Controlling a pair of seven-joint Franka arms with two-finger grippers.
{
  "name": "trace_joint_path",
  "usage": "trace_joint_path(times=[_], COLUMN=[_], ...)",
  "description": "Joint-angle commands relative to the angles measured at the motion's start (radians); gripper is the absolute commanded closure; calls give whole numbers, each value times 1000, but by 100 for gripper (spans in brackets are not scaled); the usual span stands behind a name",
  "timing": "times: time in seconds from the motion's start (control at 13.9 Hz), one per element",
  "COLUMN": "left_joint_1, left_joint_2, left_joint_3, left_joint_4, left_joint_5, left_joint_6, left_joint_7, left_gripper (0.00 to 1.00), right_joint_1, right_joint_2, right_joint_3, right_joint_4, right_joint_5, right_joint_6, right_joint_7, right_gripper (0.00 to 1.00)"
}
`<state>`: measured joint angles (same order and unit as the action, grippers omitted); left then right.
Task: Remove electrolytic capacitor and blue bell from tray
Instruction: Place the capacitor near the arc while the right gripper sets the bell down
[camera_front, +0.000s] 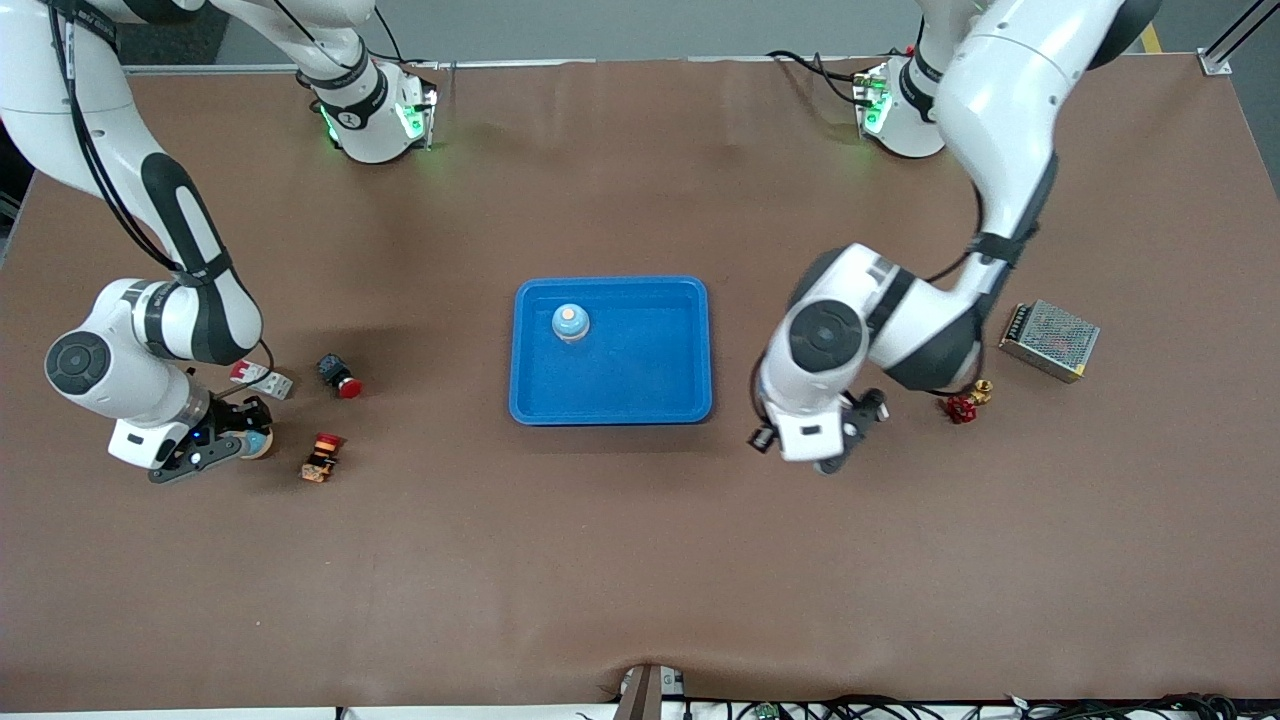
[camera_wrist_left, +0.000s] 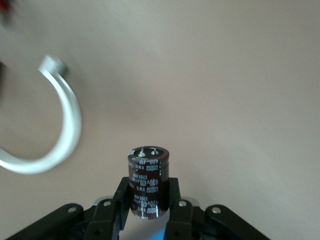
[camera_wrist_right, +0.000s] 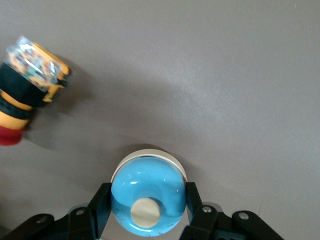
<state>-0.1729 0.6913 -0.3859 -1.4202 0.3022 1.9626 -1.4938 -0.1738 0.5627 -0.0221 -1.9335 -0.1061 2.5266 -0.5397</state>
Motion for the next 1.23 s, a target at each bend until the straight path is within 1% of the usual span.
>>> trace_joint_path(times=[0.0,0.14,0.29,0.36,0.43,0.51,0.58,0.65,0.72,0.79,0.87,0.94,1.01,1.15], left_joint_1=[91,125,174,208,220,224,221,220,220,220,220,217,213,217], left_joint_2=[-7,13,51,72,97,115,126,128,129,128,120,110,93,48], left_joint_3=[-10,-2,-2,-2,-1,2,19,27,27,27,27,24,16,7], left_joint_4=[-60,-77,-69,-69,-71,-71,-68,-66,-66,-65,-63,-63,-63,-63], left_joint_5=[23,28,73,80,83,84,83,84,83,78,74,75,74,71], left_joint_6=[-25,-13,11,48,94,135,166,183,191,191,190,190,177,142], left_joint_7=[85,109,107,110,130,139,139,138,139,136,133,130,129,133], left_gripper=[100,100,100,100,100,100,100,100,90,53,11,0,0,0], right_joint_1=[-44,-59,-91,-110,-122,-121,-119,-119,-122,-122,-122,-121,-119,-108], right_joint_2=[0,6,16,20,25,26,26,26,26,23,20,14,11,6], right_joint_3=[28,42,68,86,96,97,97,97,99,103,105,112,117,117], right_joint_4=[-18,-18,-16,-15,-13,-12,-9,-9,-9,-6,-1,5,22,72], right_joint_5=[-7,-6,-4,-4,-4,-4,-4,-4,-3,-3,-3,-3,9,92], right_joint_6=[21,24,24,24,24,23,23,21,21,17,9,1,-37,-148], right_joint_7=[-12,-12,-11,-11,-11,-8,-5,0,1,3,3,3,6,6], right_gripper=[100,100,100,100,100,81,40,12,0,0,0,0,0,0])
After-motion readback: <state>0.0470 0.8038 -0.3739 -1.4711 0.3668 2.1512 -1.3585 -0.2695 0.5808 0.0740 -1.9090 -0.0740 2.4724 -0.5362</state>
